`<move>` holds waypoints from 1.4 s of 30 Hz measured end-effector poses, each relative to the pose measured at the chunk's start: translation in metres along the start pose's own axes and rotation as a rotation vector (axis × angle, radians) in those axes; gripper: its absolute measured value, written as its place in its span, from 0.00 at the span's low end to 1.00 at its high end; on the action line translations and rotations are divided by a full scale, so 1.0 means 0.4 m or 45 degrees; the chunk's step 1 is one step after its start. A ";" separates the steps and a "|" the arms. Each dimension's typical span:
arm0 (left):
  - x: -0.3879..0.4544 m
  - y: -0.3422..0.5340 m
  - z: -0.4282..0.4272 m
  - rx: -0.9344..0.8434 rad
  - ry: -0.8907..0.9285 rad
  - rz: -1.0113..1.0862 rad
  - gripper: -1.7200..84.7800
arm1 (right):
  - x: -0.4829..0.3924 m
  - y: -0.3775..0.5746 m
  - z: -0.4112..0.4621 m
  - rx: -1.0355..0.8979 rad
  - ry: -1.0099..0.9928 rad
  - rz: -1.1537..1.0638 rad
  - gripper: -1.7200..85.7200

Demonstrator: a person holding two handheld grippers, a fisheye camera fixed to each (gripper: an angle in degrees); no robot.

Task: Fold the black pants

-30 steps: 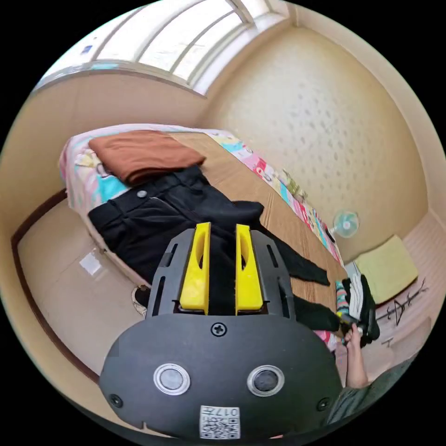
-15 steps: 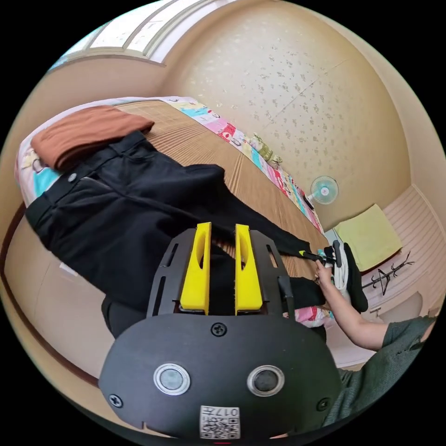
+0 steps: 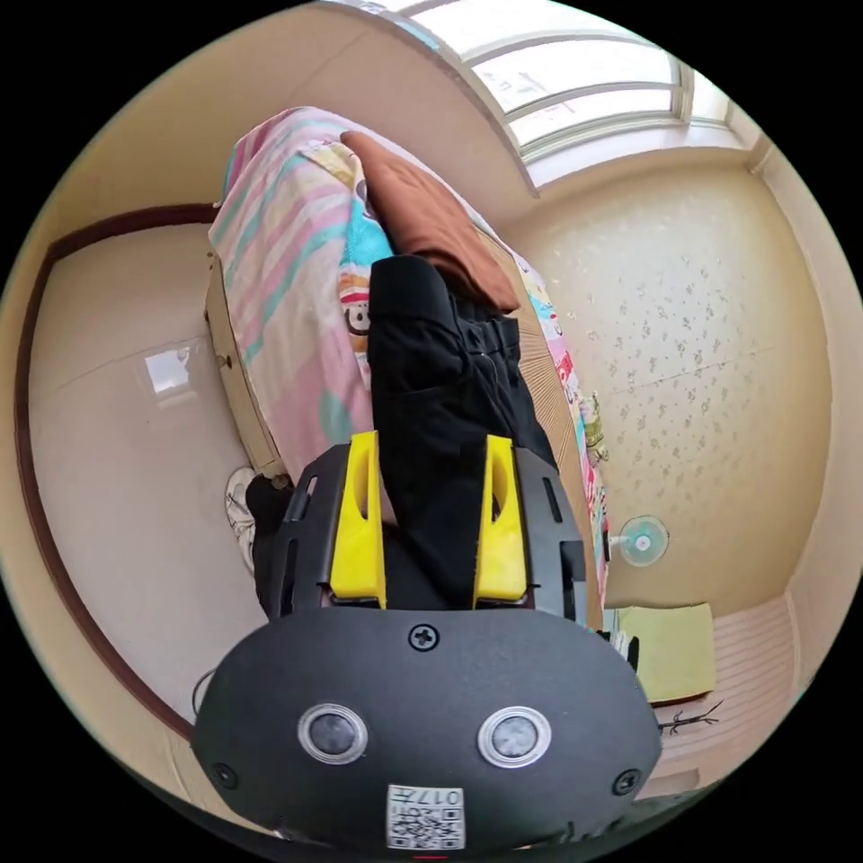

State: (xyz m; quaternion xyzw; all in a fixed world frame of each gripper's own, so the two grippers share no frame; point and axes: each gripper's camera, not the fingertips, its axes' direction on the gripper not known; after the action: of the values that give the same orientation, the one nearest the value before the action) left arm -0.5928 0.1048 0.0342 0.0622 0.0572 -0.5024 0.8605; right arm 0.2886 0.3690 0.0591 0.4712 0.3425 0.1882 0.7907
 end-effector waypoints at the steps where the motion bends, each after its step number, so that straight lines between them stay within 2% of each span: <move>1: -0.006 -0.008 -0.003 0.007 0.015 -0.007 0.19 | 0.027 0.032 -0.029 -0.005 -0.049 0.090 0.03; 7: -0.006 -0.024 -0.053 -0.018 0.134 -0.015 0.08 | 0.169 0.186 -0.057 -0.048 -0.268 0.402 0.06; 9: 0.011 -0.023 -0.094 -0.009 0.297 0.063 0.07 | 0.201 0.203 -0.047 -0.038 -0.375 0.463 0.08; 11: 0.024 -0.024 -0.121 -0.014 0.347 0.087 0.07 | 0.223 0.205 -0.033 -0.041 -0.457 0.505 0.10; 15: 0.053 -0.045 -0.170 -0.032 0.380 0.133 0.07 | 0.249 0.182 -0.009 -0.075 -0.480 0.591 0.09; 18: 0.060 -0.060 -0.192 -0.029 0.395 0.145 0.07 | 0.255 0.160 -0.018 -0.057 -0.542 0.547 0.06; 23: 0.063 -0.072 -0.215 -0.052 0.365 0.185 0.07 | 0.262 0.148 -0.078 -0.049 -0.456 0.549 0.05; 27: 0.040 -0.062 -0.214 -0.050 0.345 0.169 0.07 | 0.274 0.167 -0.103 -0.062 -0.383 0.623 0.10; 37: 0.008 -0.044 -0.181 -0.027 0.380 0.131 0.07 | 0.270 0.138 -0.080 -0.075 -0.427 0.713 0.14; 42: 0.002 -0.023 -0.149 -0.022 0.358 0.156 0.07 | 0.255 0.106 -0.065 -0.112 -0.467 0.712 0.09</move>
State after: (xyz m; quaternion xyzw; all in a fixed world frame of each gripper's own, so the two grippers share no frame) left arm -0.6026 0.1092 -0.0250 0.1280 0.1775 -0.4347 0.8736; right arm 0.3419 0.4689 0.0506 0.5383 0.0437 0.3246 0.7765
